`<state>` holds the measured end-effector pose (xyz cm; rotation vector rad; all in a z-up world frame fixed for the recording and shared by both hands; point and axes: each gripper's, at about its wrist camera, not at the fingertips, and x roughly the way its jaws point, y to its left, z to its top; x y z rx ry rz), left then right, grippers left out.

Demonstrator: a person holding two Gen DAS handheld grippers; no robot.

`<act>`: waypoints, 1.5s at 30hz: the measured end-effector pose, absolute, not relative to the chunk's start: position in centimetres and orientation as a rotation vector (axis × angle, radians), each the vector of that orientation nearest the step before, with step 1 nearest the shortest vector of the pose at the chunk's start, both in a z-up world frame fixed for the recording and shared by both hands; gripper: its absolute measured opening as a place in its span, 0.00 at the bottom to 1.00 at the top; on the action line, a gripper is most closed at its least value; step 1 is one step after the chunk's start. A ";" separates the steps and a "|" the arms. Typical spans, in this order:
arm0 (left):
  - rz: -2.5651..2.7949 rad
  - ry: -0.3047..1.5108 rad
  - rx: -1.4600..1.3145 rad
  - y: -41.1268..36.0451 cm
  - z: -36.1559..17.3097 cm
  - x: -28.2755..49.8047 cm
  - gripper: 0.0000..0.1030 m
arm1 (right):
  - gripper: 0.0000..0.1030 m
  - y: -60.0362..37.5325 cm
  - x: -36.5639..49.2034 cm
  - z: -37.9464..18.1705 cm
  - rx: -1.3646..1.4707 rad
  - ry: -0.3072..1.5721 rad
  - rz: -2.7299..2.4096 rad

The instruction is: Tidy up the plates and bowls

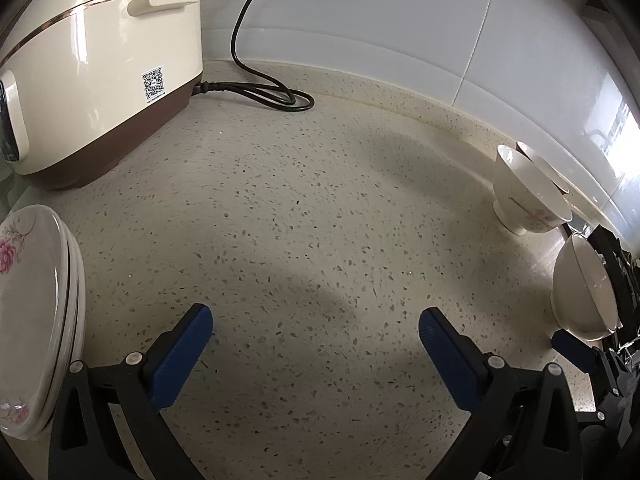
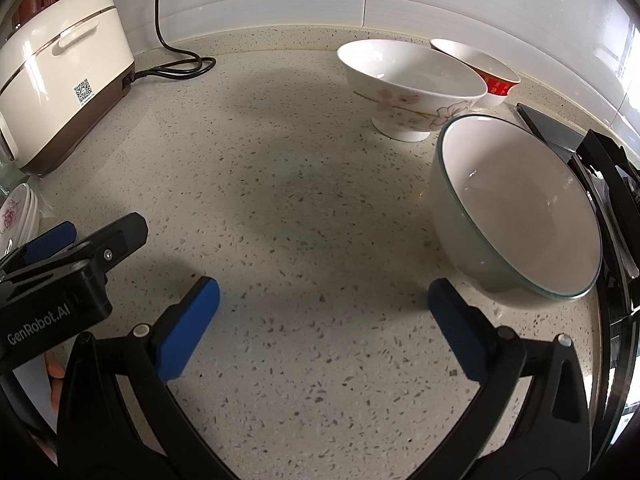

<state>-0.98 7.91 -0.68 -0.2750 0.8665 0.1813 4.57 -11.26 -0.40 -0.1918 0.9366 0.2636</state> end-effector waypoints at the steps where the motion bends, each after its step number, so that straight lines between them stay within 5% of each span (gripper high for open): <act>1: 0.178 0.867 -0.273 7.9 -0.7 -1.0 1.00 | 1.00 -11.3 4.5 -0.4 -0.192 0.937 0.264; 45: 0.173 0.893 -0.209 7.2 -0.8 -0.9 1.00 | 1.00 -11.3 4.6 -0.5 -0.194 0.937 0.265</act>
